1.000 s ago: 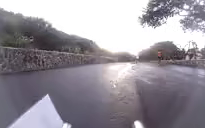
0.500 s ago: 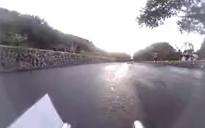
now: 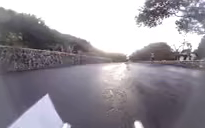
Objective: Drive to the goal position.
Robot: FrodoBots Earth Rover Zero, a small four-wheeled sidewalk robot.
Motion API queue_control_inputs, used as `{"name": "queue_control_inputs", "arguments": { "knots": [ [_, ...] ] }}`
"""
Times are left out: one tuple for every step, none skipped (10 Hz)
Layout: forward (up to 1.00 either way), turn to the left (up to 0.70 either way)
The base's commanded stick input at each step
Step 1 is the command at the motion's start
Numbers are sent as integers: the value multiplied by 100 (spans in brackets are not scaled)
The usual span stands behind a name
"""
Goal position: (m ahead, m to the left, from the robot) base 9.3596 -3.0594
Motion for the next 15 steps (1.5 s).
{"name": "queue_control_inputs", "arguments": {
  "knots": [
    [50,0],
    [50,-16],
    [50,-43],
    [50,-24],
    [50,0],
    [50,-16],
    [50,-50],
    [50,-50],
    [50,-39],
    [50,0],
    [50,0],
    [50,-20],
    [50,-46],
    [50,-43],
    [50,0]
  ]
}}
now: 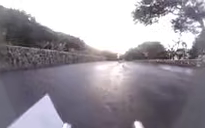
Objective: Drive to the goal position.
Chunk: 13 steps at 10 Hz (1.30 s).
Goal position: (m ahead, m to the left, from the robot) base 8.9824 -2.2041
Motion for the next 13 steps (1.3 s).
{"name": "queue_control_inputs", "arguments": {
  "knots": [
    [50,-20],
    [50,-50],
    [50,-29],
    [50,0],
    [50,-5],
    [50,-34],
    [50,-44],
    [50,-37],
    [50,-9],
    [50,0],
    [50,0],
    [50,0],
    [50,0]
  ]
}}
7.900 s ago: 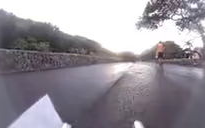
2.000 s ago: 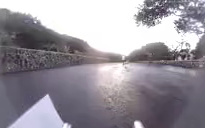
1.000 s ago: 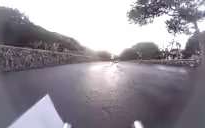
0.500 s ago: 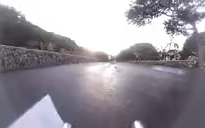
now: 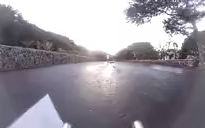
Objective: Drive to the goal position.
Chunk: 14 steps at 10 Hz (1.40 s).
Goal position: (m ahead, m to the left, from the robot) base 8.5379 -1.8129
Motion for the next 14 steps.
{"name": "queue_control_inputs", "arguments": {
  "knots": [
    [50,0],
    [50,-30],
    [50,-40],
    [50,-23],
    [50,0],
    [50,0],
    [50,0],
    [50,0],
    [50,0],
    [50,0],
    [50,0],
    [50,0],
    [50,0],
    [50,0]
  ]
}}
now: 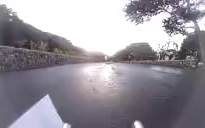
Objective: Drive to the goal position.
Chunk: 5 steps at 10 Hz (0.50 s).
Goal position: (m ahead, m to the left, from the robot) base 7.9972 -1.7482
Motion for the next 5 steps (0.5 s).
{"name": "queue_control_inputs", "arguments": {
  "knots": [
    [50,0],
    [50,0],
    [50,0],
    [50,0],
    [50,0]
  ]
}}
